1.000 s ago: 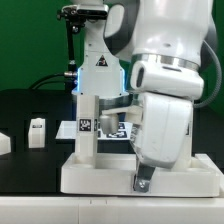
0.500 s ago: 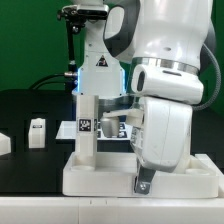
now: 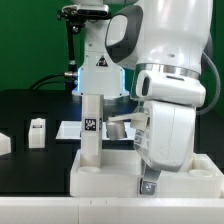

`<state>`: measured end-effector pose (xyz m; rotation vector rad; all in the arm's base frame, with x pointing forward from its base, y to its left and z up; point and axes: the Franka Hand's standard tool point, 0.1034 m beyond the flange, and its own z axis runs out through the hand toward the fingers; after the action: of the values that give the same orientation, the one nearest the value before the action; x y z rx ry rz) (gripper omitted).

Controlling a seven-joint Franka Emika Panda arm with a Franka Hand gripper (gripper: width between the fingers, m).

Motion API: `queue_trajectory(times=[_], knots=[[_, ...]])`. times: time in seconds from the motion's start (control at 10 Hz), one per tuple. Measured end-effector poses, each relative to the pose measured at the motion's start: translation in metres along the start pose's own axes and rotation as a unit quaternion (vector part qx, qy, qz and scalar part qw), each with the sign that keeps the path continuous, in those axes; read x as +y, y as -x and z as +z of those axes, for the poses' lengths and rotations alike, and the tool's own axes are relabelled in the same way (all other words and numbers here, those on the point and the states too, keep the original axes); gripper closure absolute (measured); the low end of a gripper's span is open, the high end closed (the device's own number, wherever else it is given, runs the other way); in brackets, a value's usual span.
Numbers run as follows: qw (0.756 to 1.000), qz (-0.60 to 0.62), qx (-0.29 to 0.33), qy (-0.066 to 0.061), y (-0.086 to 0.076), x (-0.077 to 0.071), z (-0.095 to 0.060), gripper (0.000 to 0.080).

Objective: Assemble desk

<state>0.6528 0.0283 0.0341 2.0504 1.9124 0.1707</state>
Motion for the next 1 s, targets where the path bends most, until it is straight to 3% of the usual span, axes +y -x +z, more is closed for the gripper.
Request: queue_trajectory(times=[0.5,0.6,0.7,0.8,0.9,1.0], knots=[[1.000,-0.001,-0.003,-0.006,-0.0037,0.0029,0.0029,0.0741],[1.000,0.000,-0.003,-0.006,-0.0032,0.0025,0.0035,0.0649],[1.000,0.000,-0.003,-0.006,-0.0030,0.0025,0.0036,0.0500],[1.000,0.000,-0.003,-0.006,-0.0027,0.0025,0.0036,0.0500],[1.000,0.003,-0.003,-0.006,-0.0024,0.0026,0.0037,0.0293],[1.000,0.010,-0.007,-0.009,0.0006,0.0048,0.0013,0.0293]])
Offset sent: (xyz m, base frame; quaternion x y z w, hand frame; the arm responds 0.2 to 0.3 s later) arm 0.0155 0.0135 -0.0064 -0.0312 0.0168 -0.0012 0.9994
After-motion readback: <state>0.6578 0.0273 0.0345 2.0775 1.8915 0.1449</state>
